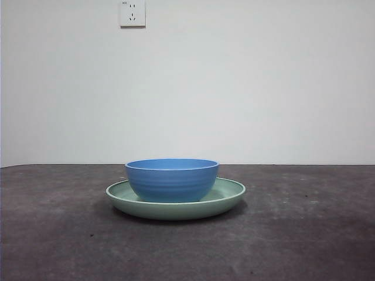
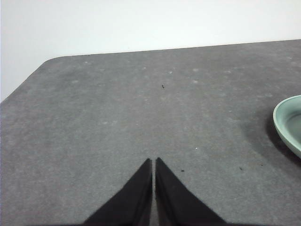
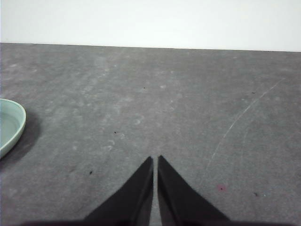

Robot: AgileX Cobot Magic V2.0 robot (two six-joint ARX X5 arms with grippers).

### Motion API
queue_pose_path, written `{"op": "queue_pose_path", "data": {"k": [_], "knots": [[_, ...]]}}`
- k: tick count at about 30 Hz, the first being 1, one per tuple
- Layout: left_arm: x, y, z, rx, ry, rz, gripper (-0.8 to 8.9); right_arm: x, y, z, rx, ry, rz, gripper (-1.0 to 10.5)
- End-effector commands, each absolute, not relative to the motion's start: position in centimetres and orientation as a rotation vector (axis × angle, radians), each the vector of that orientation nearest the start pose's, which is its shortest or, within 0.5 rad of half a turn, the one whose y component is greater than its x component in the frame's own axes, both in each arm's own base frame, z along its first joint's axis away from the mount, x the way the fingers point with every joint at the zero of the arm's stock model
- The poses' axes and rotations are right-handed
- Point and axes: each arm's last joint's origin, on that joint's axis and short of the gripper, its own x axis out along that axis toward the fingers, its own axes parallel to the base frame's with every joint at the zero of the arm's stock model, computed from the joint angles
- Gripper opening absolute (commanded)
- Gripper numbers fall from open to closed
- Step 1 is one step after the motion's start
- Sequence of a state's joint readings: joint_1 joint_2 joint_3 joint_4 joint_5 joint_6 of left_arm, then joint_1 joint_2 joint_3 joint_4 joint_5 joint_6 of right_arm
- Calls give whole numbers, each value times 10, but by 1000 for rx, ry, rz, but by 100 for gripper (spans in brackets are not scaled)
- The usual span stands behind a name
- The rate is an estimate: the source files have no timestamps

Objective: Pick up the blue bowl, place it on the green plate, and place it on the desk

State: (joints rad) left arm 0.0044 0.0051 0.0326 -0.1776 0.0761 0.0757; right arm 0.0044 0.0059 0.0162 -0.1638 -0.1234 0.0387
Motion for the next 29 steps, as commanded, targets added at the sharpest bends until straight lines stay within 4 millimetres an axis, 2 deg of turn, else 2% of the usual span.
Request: {"op": "queue_pose_path", "data": {"k": [1, 29], "knots": [[96, -2, 149, 59, 175, -74, 11, 96, 4, 151, 62, 165, 122, 9], [96, -2, 149, 59, 175, -74, 11, 96, 4, 152, 61, 152, 122, 9]]}}
